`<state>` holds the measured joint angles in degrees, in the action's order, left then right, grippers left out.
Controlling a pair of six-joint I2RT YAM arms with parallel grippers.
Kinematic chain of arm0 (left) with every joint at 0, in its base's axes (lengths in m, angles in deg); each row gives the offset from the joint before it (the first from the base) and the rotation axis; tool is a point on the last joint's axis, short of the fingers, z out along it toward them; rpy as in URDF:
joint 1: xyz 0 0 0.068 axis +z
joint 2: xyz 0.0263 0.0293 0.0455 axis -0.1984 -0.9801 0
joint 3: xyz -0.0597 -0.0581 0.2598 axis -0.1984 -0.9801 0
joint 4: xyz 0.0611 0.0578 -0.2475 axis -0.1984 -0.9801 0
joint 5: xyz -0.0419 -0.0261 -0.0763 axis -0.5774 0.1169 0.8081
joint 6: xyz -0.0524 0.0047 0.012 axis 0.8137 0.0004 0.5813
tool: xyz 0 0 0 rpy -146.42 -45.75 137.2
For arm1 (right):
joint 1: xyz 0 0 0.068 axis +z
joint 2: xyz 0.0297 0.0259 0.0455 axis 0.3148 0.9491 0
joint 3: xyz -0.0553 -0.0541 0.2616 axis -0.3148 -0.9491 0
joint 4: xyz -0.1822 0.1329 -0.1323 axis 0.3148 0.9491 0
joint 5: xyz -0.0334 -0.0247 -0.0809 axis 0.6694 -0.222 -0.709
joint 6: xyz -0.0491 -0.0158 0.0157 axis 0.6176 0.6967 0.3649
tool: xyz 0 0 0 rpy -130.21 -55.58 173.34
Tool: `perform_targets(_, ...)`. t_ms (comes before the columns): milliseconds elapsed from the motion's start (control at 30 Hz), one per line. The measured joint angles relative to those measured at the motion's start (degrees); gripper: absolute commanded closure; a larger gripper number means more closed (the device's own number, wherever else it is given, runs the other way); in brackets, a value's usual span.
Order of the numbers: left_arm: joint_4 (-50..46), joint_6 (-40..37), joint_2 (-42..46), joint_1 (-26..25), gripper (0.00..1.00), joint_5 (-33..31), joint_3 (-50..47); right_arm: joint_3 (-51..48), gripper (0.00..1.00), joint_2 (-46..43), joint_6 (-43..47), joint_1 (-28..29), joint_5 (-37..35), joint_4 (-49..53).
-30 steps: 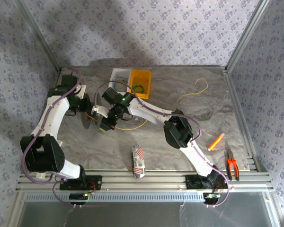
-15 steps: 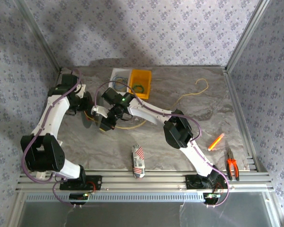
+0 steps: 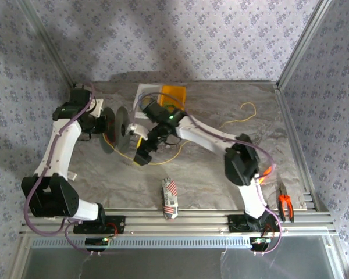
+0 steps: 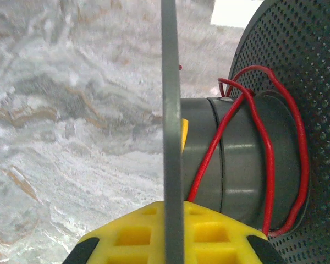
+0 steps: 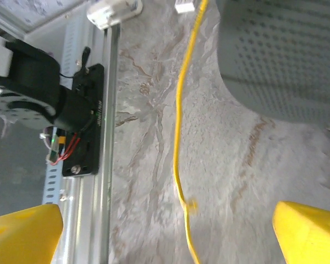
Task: Wrap the cables
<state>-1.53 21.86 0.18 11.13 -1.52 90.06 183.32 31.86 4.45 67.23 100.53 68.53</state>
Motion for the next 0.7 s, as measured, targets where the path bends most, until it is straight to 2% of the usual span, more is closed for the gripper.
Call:
perform_targets(133, 0.2, 0.6, 3.9, 0.0, 1.00, 0.6, 1.4, -9.7, 0.00, -13.2, 2.0, -5.6, 0.4, -3.7)
perform_targets(267, -0.3, 2.1, 5.6, 0.0, 1.00, 0.9, 4.2, -16.9, 0.01, -20.2, 4.5, -8.7, -0.6, -6.1)
perform_targets(400, -0.9, 4.0, 5.7, 0.2, 1.00, 1.6, 8.1, -20.8, 0.12, -18.6, 6.3, -10.3, -1.8, -7.8)
perform_targets(500, -2.0, 4.9, 5.7, 0.3, 1.00, 2.7, 11.5, -21.6, 0.16, -16.0, 6.8, -11.0, -1.6, -9.0)
perform_targets(700, -2.8, 6.4, 6.0, 0.3, 1.00, 5.4, 14.5, -21.9, 0.30, -13.3, 7.6, -9.9, 0.3, -11.0)
